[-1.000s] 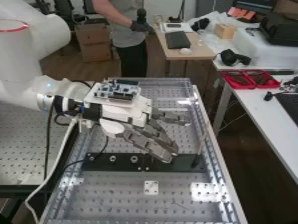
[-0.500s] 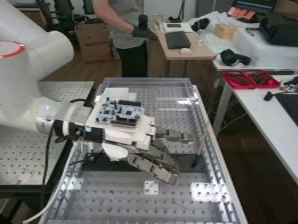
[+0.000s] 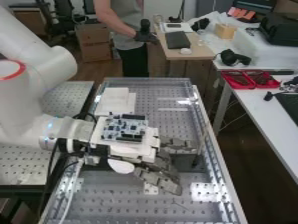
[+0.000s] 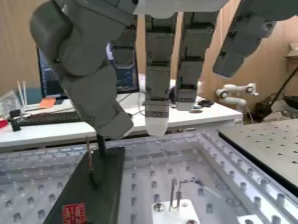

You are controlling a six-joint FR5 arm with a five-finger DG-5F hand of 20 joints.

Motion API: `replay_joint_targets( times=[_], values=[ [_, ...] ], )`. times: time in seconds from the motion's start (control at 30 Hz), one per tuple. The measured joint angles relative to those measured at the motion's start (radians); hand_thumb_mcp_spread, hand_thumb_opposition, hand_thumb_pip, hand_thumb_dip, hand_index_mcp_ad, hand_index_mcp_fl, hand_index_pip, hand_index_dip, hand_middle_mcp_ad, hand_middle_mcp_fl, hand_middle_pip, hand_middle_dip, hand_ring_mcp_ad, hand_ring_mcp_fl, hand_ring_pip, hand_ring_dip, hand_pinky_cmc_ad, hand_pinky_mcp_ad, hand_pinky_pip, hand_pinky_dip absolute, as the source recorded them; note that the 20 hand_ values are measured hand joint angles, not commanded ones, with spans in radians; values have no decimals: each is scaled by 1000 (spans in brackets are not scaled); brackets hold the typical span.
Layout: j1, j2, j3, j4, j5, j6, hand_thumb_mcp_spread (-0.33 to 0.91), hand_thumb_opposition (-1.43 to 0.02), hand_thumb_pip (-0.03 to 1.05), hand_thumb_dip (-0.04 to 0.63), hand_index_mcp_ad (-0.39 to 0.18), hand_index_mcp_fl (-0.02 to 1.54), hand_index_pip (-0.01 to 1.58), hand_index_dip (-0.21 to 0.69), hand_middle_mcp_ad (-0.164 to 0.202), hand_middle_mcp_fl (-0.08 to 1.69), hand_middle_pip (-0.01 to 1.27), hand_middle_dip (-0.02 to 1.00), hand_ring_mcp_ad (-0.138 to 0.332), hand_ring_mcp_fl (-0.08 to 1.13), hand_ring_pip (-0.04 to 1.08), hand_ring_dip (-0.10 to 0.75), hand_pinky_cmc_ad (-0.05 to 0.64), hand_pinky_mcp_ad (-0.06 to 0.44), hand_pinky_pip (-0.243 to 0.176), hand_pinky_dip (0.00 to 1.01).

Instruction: Grab the paper clip and place it in the clear container

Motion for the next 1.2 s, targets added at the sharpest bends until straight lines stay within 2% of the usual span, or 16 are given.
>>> replay_joint_targets(
  times=[0.13, 0.17, 0.2, 0.3, 0.57, 0.63, 0.8, 0.9, 0.97, 1.03, 1.17, 1.2],
  values=[
    [-8, -15, 16, -1, -17, 0, 586, -836, 686, 283, -131, 225, 99, -148, 16, 518, 731, 702, 51, 415, 288, 497, 379, 230, 17, 190],
    [-11, -21, 22, -2, -23, -1, 583, -834, 686, 286, -138, 225, 101, -162, 16, 513, 742, 710, 52, 417, 314, 511, 394, 230, 37, 195],
    [-14, -25, 27, -2, -29, -2, 586, -834, 682, 286, -138, 225, 99, -166, 16, 506, 754, 721, 52, 417, 312, 513, 400, 230, 33, 195],
    [-22, -33, 34, 2, -41, -2, 586, -836, 675, 283, -143, 222, 101, -173, 16, 511, 759, 717, 37, 415, 335, 513, 394, 234, 37, 195],
    [-36, -45, 44, 10, -66, -2, 604, -836, 674, 283, -143, 239, 101, -173, 17, 506, 810, 728, 35, 417, 363, 511, 412, 230, 33, 192],
    [-38, -47, 44, 14, -71, -2, 614, -836, 674, 283, -143, 243, 101, -175, 17, 513, 840, 737, 37, 431, 354, 515, 417, 230, 51, 195],
    [-41, -51, 39, 22, -90, -10, 649, -871, 677, 283, -143, 243, 101, -176, 14, 576, 899, 749, 35, 431, 384, 515, 429, 230, 51, 192],
    [-42, -55, 40, 22, -97, -12, 672, -899, 677, 283, -145, 243, 101, -176, 10, 604, 937, 785, 37, 442, 382, 515, 431, 234, 66, 195],
    [-43, -58, 41, 24, -100, -11, 696, -927, 677, 283, -145, 243, 101, -178, -23, 637, 974, 785, 37, 443, 379, 515, 431, 234, 66, 195],
    [-44, -60, 41, 26, -104, -9, 696, -942, 677, 283, -145, 243, 101, -178, -30, 654, 998, 801, 35, 443, 370, 515, 431, 234, 66, 195],
    [-46, -65, 43, 31, -111, -8, 696, -946, 674, 283, -141, 237, 124, -178, -30, 667, 967, 801, 35, 440, 291, 515, 431, 230, 66, 195],
    [-46, -66, 44, 31, -112, -8, 682, -951, 677, 283, -141, 239, 134, -178, -31, 658, 915, 799, 35, 429, 274, 515, 431, 234, 66, 195]
  ],
)
